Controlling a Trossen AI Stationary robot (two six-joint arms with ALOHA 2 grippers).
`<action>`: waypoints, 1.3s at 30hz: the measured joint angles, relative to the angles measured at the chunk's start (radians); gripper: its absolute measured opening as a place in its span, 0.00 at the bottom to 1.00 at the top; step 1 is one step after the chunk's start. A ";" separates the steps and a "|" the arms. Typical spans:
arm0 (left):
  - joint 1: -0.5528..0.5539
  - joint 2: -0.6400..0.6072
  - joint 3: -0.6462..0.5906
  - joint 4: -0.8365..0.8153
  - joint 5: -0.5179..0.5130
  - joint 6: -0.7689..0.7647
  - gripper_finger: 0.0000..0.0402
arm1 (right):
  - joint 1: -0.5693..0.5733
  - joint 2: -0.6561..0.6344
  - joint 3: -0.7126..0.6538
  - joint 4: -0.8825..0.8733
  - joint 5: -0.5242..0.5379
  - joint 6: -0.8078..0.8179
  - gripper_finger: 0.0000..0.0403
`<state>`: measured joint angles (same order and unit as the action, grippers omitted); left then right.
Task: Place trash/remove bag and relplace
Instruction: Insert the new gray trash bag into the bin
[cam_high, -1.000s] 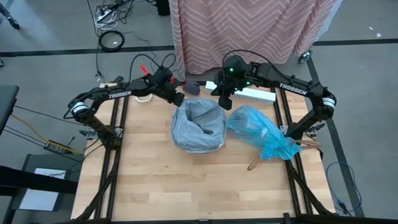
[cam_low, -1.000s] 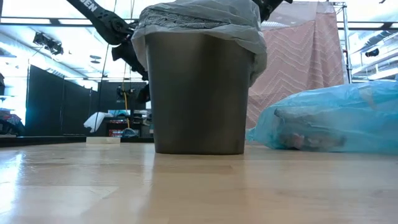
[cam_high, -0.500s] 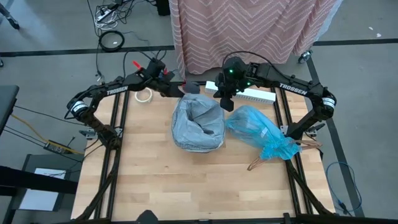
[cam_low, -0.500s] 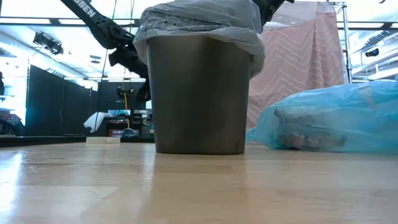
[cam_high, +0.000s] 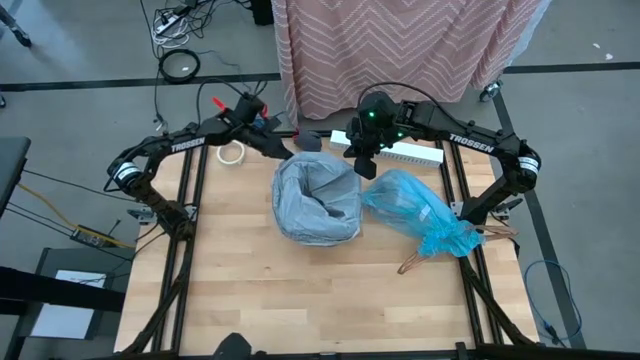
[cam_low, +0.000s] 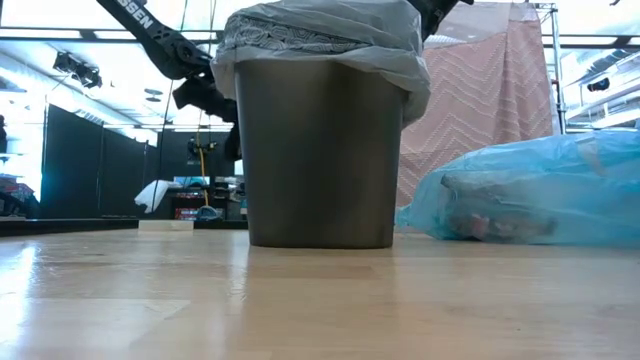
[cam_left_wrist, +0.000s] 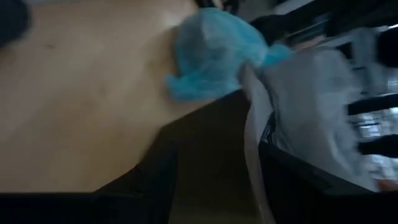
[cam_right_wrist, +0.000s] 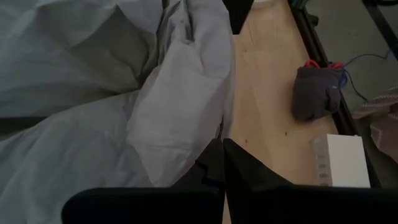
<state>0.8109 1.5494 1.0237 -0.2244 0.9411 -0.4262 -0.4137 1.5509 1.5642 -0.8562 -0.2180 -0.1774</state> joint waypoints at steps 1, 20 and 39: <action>0.002 0.000 0.000 -0.012 -0.020 0.029 0.55 | 0.000 0.000 0.000 0.000 0.000 0.000 0.00; 0.130 0.011 0.001 -0.289 0.206 0.211 0.55 | 0.000 0.000 0.000 -0.063 0.020 0.046 0.00; 0.286 -0.347 0.001 -0.637 -0.051 0.182 0.31 | -0.008 0.000 0.000 -0.153 0.166 0.144 0.00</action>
<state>1.0966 1.2026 1.0245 -0.8618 0.8901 -0.2437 -0.4213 1.5509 1.5642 -1.0095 -0.0522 -0.0330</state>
